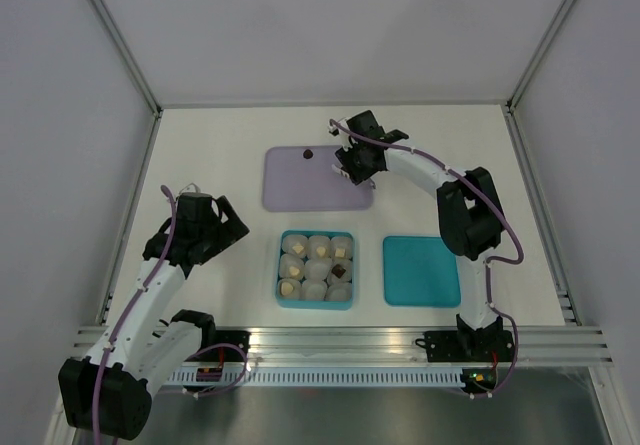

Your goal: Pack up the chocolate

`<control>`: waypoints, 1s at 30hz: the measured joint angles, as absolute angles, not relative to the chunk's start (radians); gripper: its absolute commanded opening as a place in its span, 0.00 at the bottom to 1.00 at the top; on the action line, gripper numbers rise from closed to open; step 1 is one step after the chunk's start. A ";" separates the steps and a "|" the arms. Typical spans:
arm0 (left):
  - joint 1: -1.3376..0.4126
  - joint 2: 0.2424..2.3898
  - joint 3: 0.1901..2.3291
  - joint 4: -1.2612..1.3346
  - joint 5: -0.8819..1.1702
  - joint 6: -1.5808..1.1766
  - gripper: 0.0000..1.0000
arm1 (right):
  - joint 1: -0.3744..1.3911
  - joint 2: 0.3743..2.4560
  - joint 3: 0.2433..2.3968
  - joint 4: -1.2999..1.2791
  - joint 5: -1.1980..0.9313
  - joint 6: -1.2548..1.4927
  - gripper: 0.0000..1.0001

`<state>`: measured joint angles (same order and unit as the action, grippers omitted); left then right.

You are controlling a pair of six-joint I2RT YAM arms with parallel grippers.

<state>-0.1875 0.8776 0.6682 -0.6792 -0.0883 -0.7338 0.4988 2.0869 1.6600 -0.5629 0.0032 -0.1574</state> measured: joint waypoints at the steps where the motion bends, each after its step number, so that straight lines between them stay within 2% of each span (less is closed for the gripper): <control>1: -0.187 0.878 0.668 -0.679 -0.089 -0.734 1.00 | 0.499 2.088 1.665 -0.563 0.003 -0.155 0.47; 13: -0.187 0.868 0.668 -0.680 -0.088 -0.734 1.00 | 0.492 2.084 1.605 -0.564 0.013 -0.107 0.47; 15: -0.187 0.868 0.668 -0.679 -0.088 -0.734 1.00 | 0.486 2.080 1.600 -0.564 0.015 -0.101 0.40; 16: -0.187 0.868 0.668 -0.679 -0.088 -0.734 1.00 | 0.484 2.078 1.598 -0.564 0.015 -0.097 0.33; 19: -0.187 0.868 0.668 -0.679 -0.088 -0.734 1.00 | 0.480 2.069 1.591 -0.558 0.012 -0.089 0.18; 25: -0.187 0.863 0.668 -0.680 -0.086 -0.734 1.00 | 0.476 1.974 1.505 -0.536 -0.034 -0.081 0.14; 30: -0.187 0.859 0.668 -0.680 -0.076 -0.734 1.00 | 0.485 1.793 1.377 -0.494 -0.064 -0.069 0.12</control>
<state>-0.1875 0.8593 0.6682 -0.6796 -0.0761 -0.7338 0.4847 1.7927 1.3773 -0.4942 -0.0635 -0.0689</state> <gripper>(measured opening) 0.993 0.362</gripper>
